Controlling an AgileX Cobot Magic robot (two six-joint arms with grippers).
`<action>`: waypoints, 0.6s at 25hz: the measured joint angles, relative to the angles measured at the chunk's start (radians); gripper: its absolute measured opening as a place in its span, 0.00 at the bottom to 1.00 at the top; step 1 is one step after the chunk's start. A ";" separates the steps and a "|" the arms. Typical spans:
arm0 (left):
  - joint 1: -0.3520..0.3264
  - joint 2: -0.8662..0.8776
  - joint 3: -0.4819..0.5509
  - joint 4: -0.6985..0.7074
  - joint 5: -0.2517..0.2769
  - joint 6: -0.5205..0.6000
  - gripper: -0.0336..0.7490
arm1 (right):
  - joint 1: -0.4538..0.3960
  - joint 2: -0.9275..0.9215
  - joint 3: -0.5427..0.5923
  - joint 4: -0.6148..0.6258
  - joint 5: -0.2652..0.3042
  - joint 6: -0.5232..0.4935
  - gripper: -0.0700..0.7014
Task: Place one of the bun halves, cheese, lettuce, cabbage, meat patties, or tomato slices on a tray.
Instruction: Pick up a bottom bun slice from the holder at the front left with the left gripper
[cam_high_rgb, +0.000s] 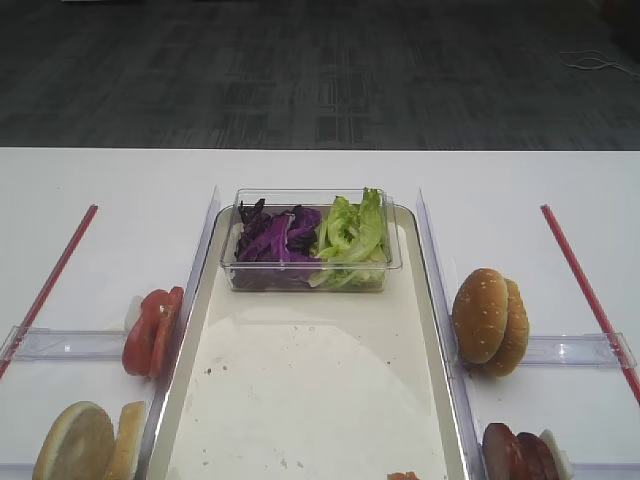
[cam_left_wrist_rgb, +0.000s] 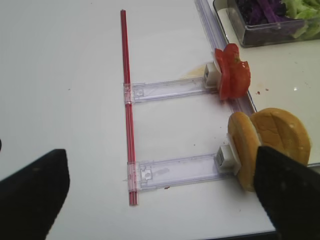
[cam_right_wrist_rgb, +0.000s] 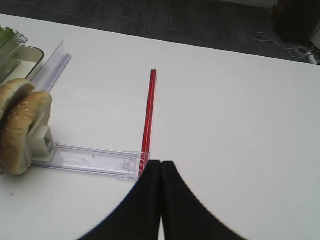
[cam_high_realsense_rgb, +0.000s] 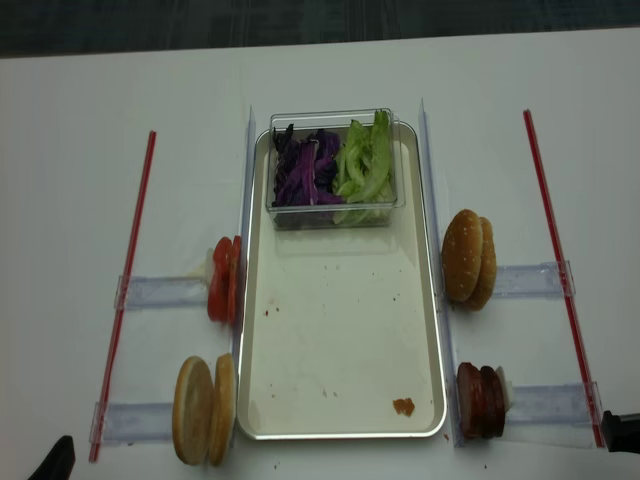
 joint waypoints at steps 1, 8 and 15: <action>0.000 0.000 0.000 0.000 0.000 0.000 0.93 | 0.000 0.000 0.000 0.000 0.000 0.000 0.26; 0.000 0.000 0.000 0.000 0.000 0.000 0.93 | 0.000 0.000 0.000 0.000 0.000 0.000 0.26; 0.000 0.000 0.000 0.000 0.000 0.000 0.93 | 0.000 0.000 0.000 0.000 0.000 0.000 0.26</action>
